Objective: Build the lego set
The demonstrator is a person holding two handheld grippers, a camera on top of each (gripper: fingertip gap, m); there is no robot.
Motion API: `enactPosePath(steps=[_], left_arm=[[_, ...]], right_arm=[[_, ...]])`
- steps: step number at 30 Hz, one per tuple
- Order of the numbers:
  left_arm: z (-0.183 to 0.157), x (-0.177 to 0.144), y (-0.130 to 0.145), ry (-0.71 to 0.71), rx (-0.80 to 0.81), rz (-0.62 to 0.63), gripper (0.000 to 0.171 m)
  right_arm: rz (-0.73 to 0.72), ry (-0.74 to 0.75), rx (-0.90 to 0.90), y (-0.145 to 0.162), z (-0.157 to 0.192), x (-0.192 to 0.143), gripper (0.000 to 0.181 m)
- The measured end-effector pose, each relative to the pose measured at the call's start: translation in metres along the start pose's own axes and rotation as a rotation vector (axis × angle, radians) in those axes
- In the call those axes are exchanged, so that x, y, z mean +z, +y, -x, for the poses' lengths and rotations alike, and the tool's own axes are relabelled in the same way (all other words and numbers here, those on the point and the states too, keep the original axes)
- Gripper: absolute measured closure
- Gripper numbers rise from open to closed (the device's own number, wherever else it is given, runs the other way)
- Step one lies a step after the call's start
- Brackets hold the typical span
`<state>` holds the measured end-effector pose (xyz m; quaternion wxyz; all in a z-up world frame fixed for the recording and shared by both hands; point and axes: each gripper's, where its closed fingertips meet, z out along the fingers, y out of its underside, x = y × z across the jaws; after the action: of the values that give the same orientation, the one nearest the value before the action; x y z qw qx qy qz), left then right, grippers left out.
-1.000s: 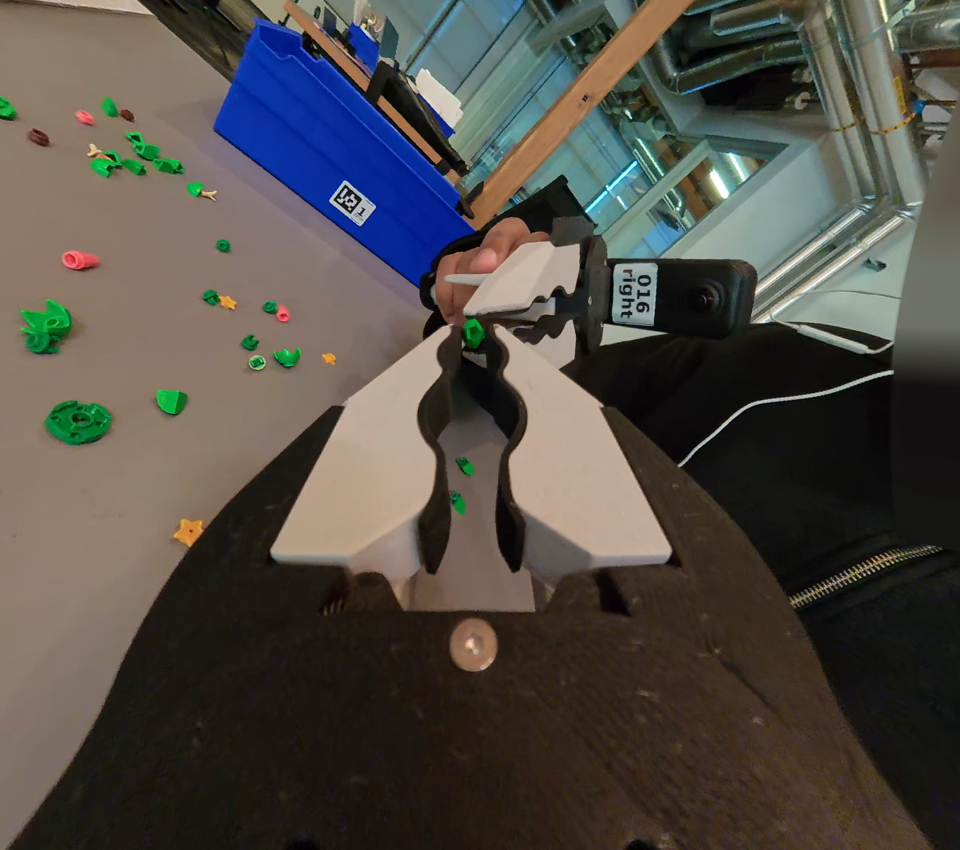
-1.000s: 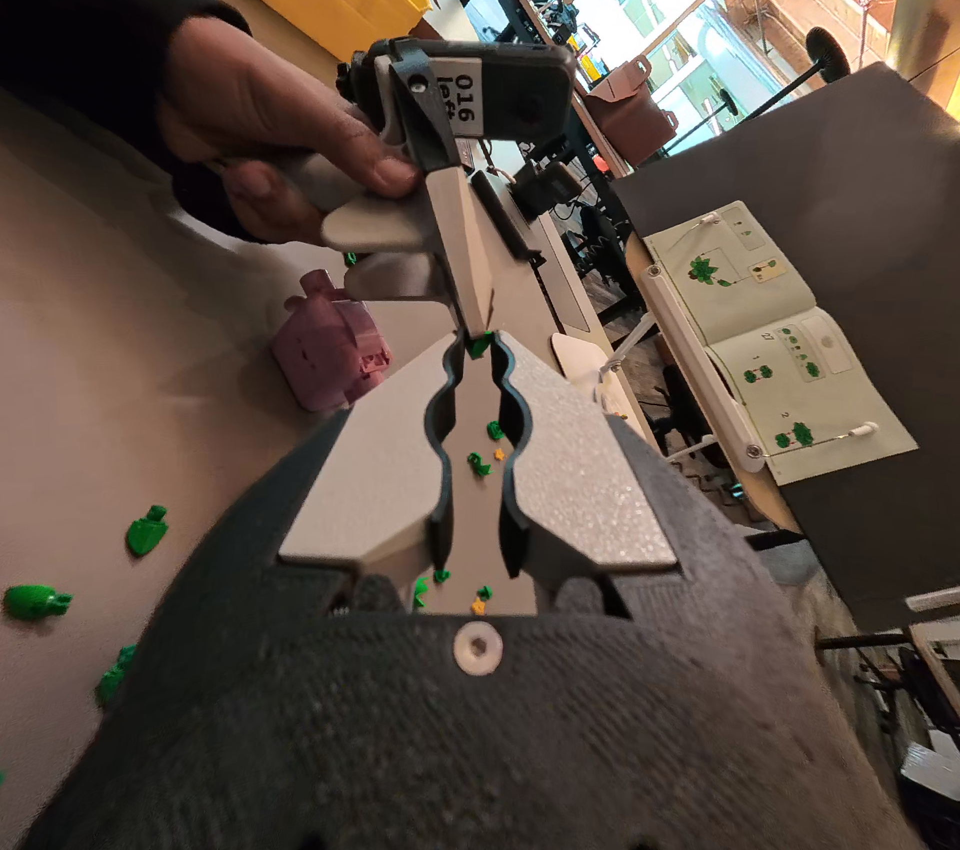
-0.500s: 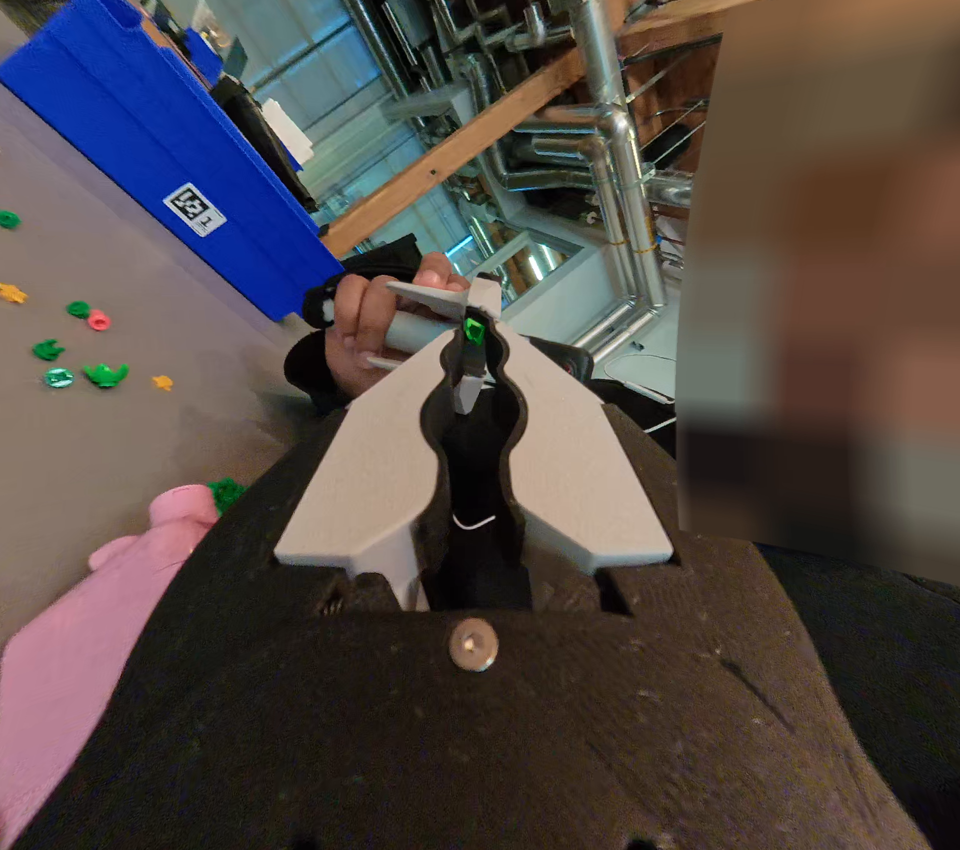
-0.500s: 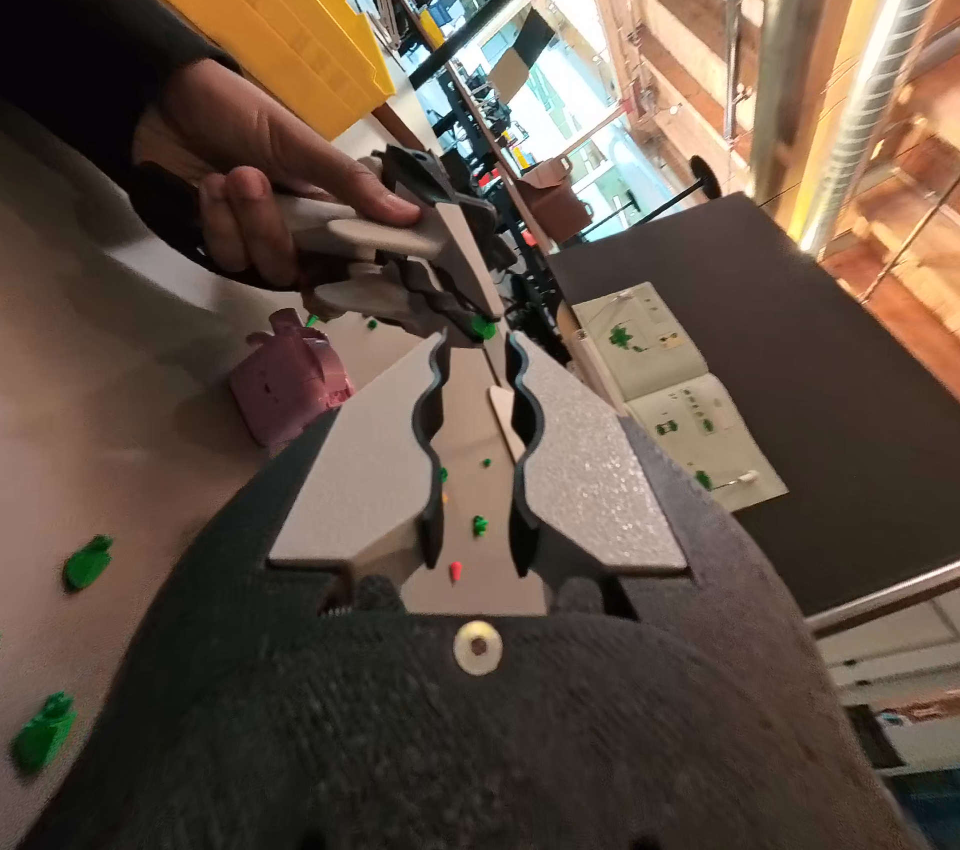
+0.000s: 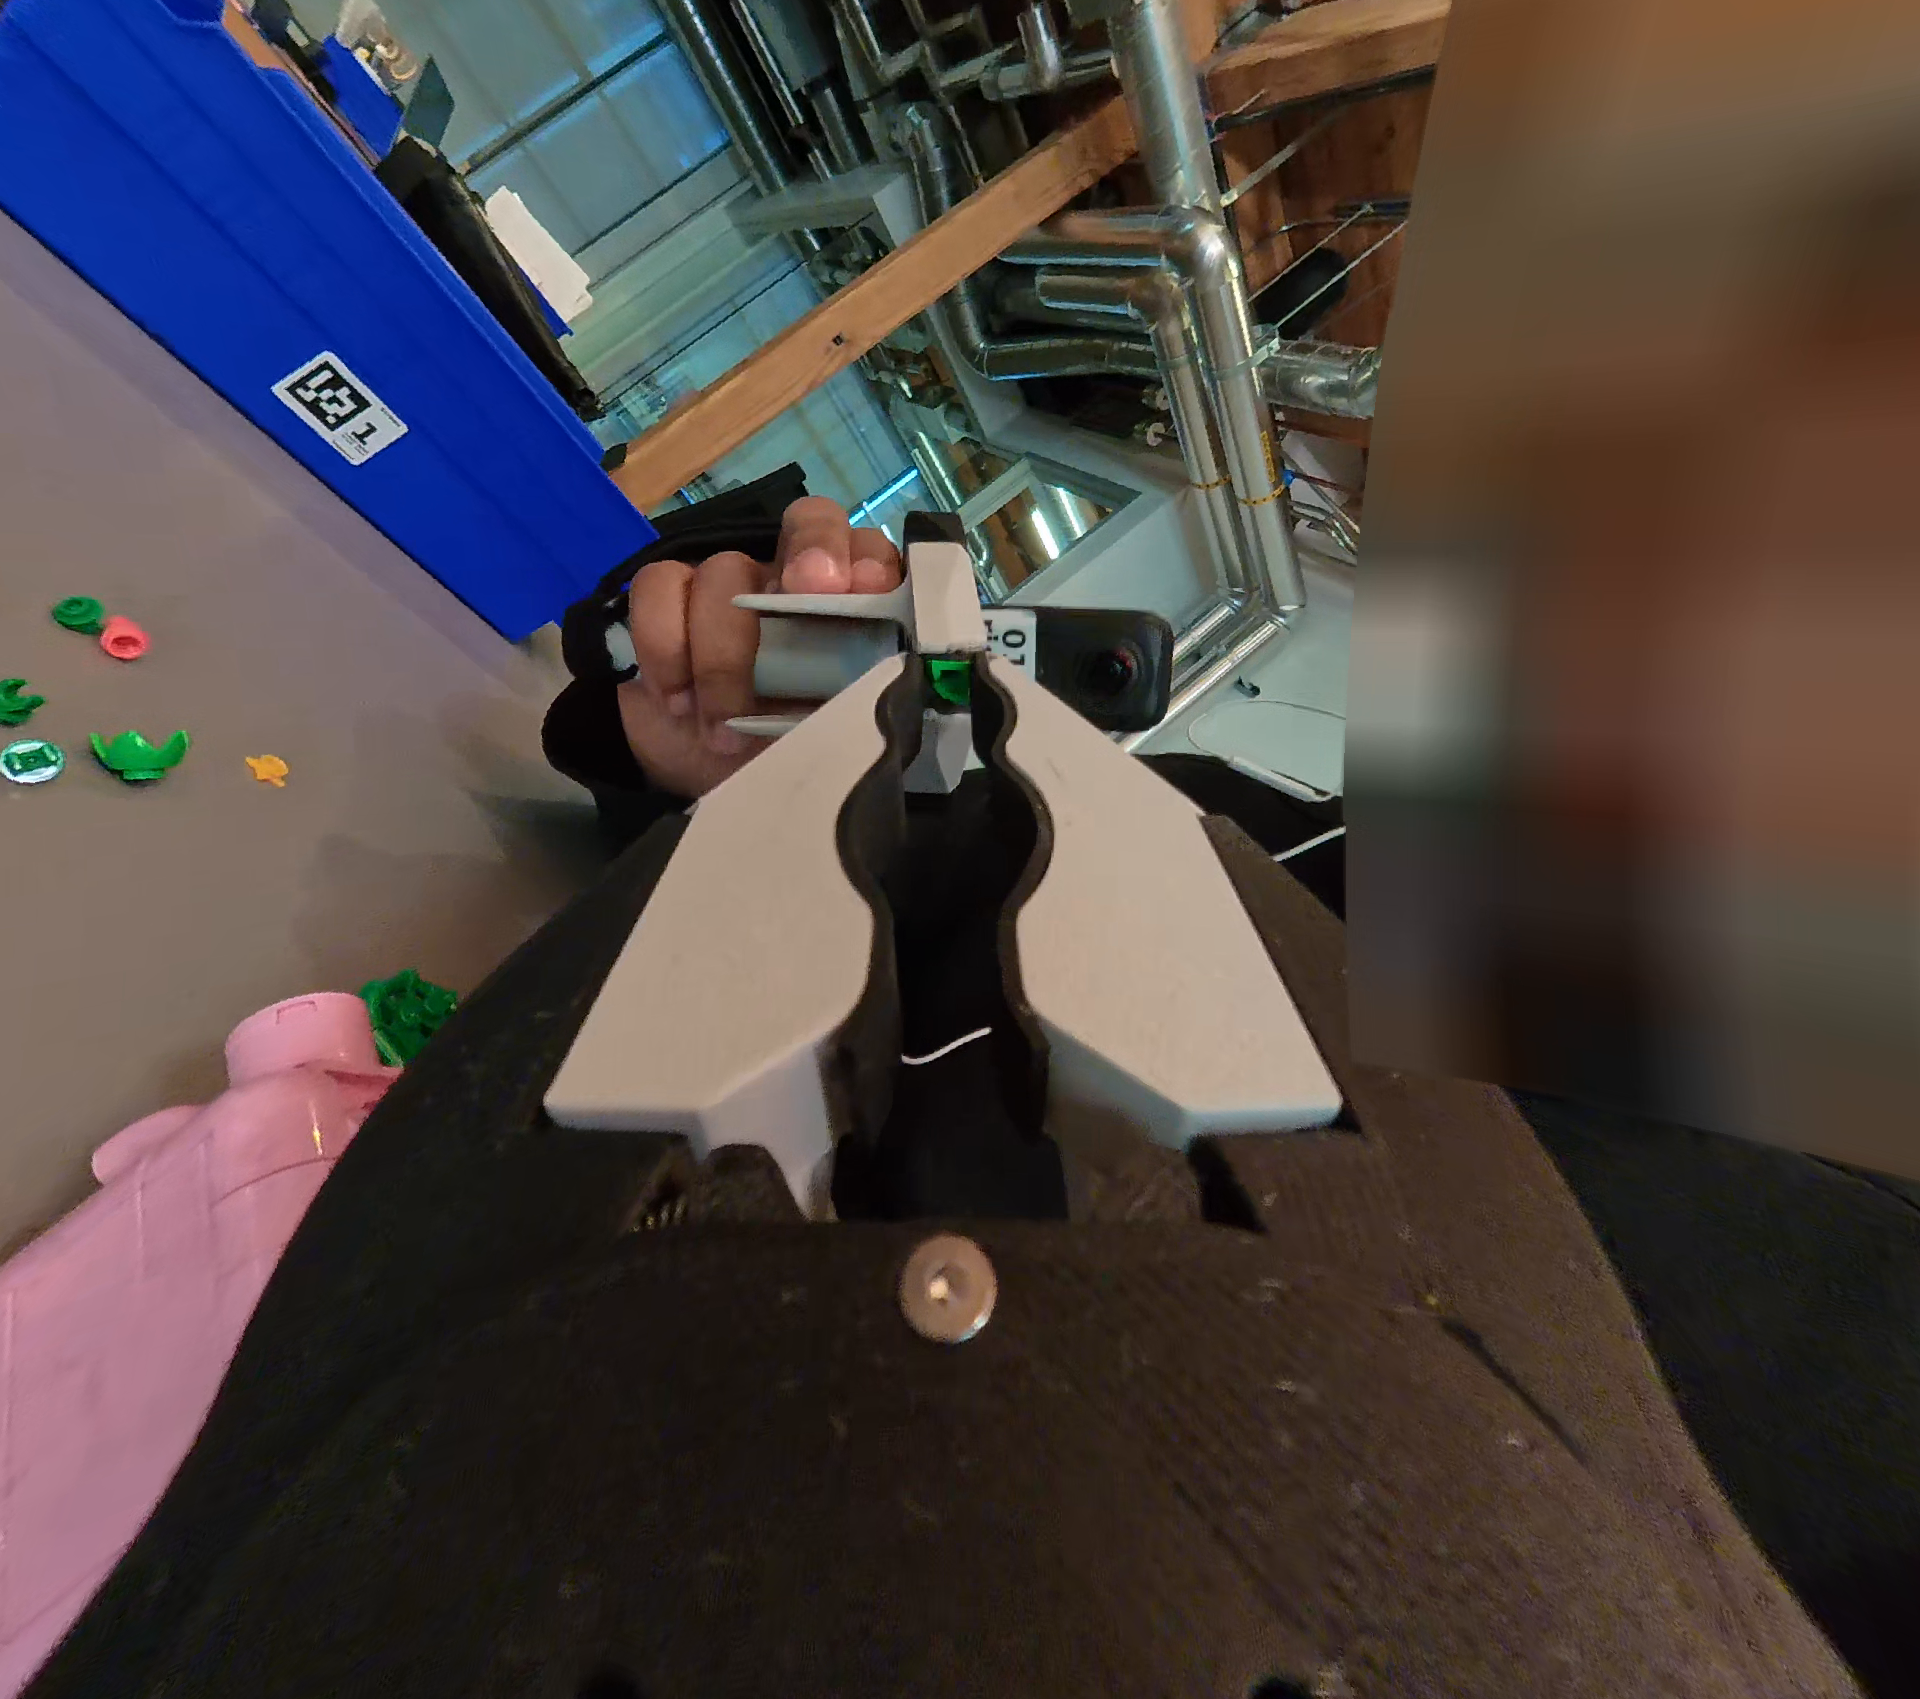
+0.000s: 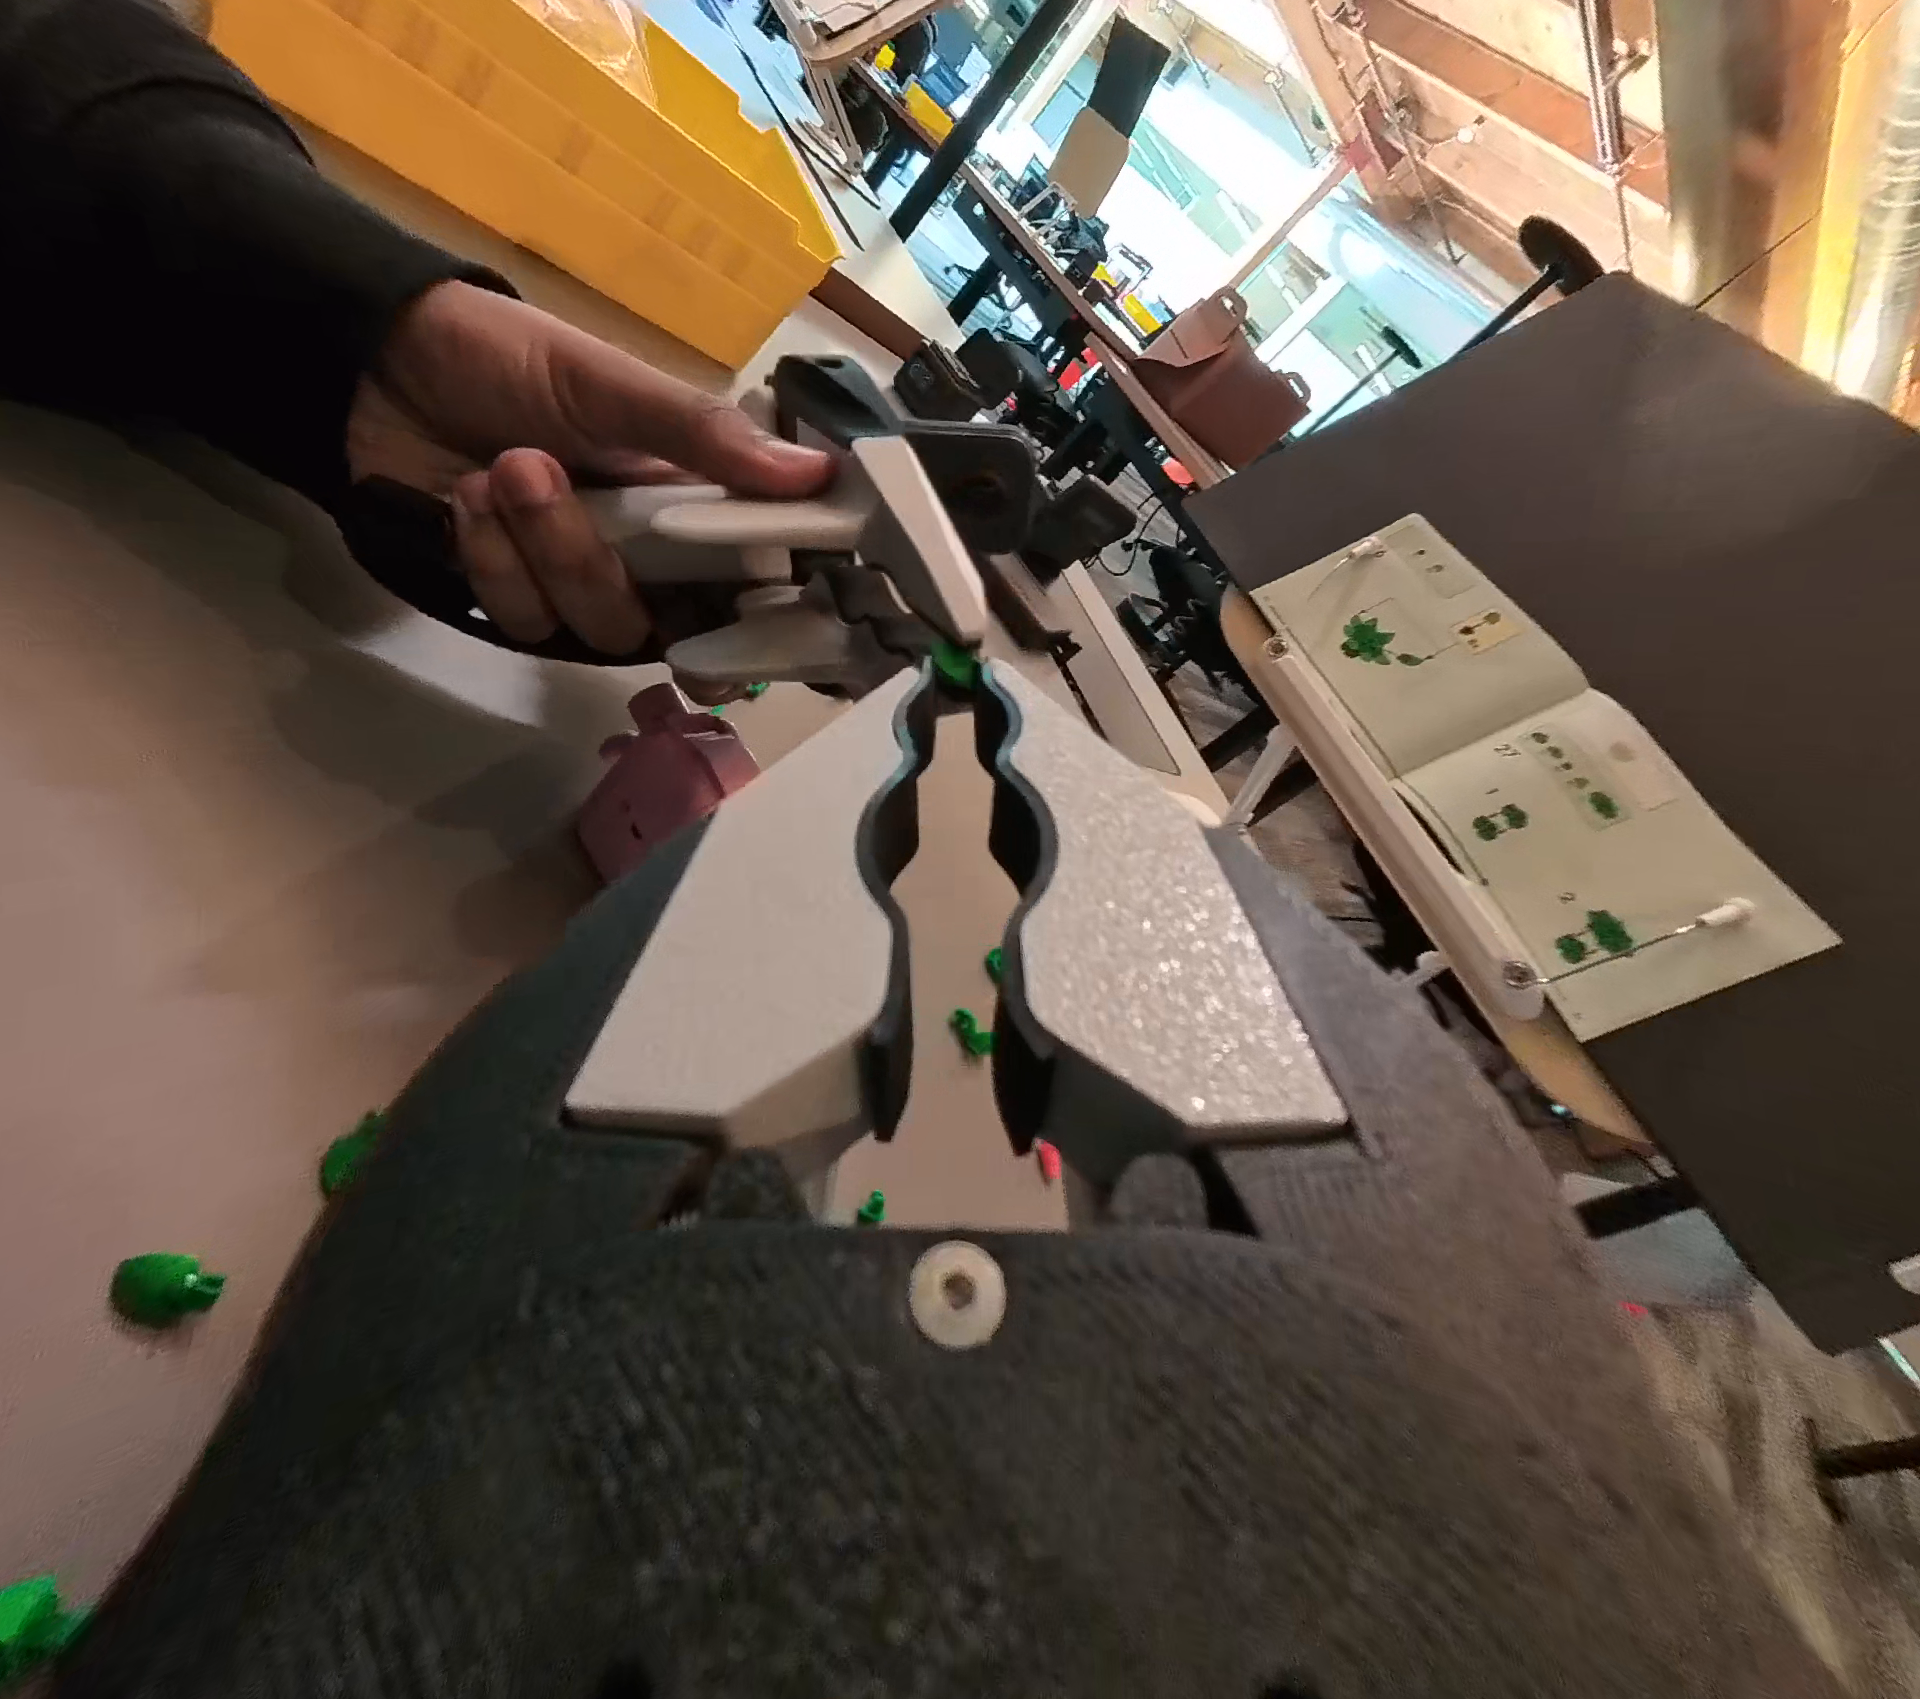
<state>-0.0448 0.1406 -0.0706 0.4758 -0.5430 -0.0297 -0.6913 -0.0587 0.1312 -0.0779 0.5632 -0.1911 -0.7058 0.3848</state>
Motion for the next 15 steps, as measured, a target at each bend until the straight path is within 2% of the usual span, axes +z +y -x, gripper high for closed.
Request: enactPosePath(steps=[3,8,15], left_arm=[[-0.0008,0.0000,0.0002,-0.001,0.015,0.007,0.167],[-0.0042,0.0000,-0.0006,0.003,0.051,0.009,0.154],[-0.0018,0.0004,-0.0011,-0.098,0.200,0.024,0.153]], right_arm=[[-0.006,-0.018,0.046,-0.0008,-0.0002,-0.0001,0.177],[-0.005,-0.016,0.062,0.0018,-0.0018,0.0003,0.176],[-0.001,0.020,0.015,0.0037,-0.0037,0.0014,0.176]])
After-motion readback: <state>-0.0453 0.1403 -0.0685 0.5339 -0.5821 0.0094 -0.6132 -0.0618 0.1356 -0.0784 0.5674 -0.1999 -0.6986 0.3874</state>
